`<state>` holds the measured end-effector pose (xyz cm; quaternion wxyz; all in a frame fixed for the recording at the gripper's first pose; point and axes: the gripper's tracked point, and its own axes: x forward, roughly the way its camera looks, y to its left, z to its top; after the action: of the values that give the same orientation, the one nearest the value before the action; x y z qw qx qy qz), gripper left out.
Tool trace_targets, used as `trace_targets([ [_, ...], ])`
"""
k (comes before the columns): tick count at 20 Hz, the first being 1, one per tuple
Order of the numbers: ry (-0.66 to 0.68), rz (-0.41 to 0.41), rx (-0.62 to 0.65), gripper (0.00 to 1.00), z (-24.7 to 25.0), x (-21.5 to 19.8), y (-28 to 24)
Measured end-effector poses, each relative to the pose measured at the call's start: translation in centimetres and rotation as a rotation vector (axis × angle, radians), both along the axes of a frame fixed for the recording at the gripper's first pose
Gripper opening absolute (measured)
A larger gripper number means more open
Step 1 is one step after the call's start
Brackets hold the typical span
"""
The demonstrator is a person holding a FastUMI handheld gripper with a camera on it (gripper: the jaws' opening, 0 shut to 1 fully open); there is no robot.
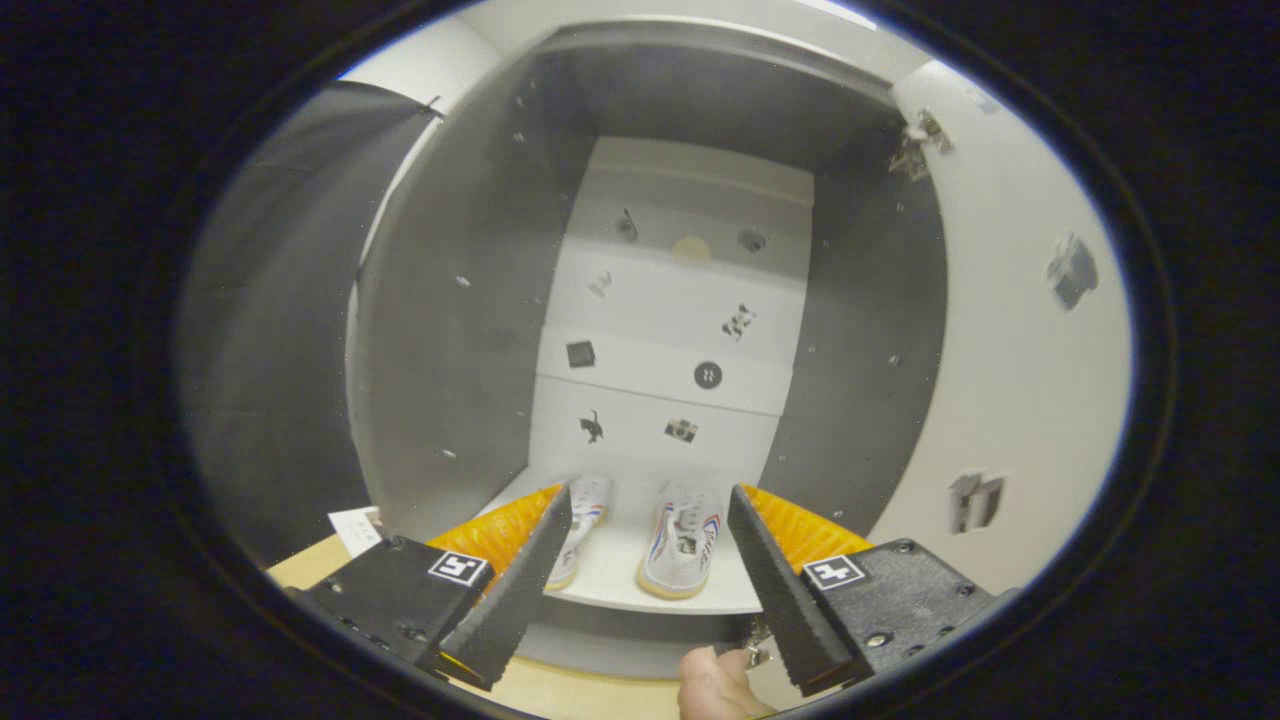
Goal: Open the shoe cabinet door, grab the shoes and put them into the shoe cabinet, then close the shoe cabinet door.
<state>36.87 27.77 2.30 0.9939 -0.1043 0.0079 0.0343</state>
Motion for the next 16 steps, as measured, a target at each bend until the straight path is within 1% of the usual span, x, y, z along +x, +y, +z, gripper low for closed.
trace_targets([
  [4, -0.014, 0.043, 0.021, 1.00, 2.9, -8.2, 0.8],
  [5, -0.013, 0.038, 0.045, 1.00, 3.7, -10.4, 0.5],
  [7, 0.034, -0.008, 0.078, 1.00, 3.6, -14.2, -1.0],
  [9, 0.036, -0.039, 0.107, 1.00, 4.6, -17.9, -2.4],
  [10, 0.035, -0.035, 0.122, 1.00, 5.2, -19.7, -2.9],
  [12, 0.041, 0.014, 0.150, 1.00, 6.4, -23.8, -3.3],
  [16, 0.030, 0.070, 0.174, 1.00, 8.9, -31.2, -6.2],
])
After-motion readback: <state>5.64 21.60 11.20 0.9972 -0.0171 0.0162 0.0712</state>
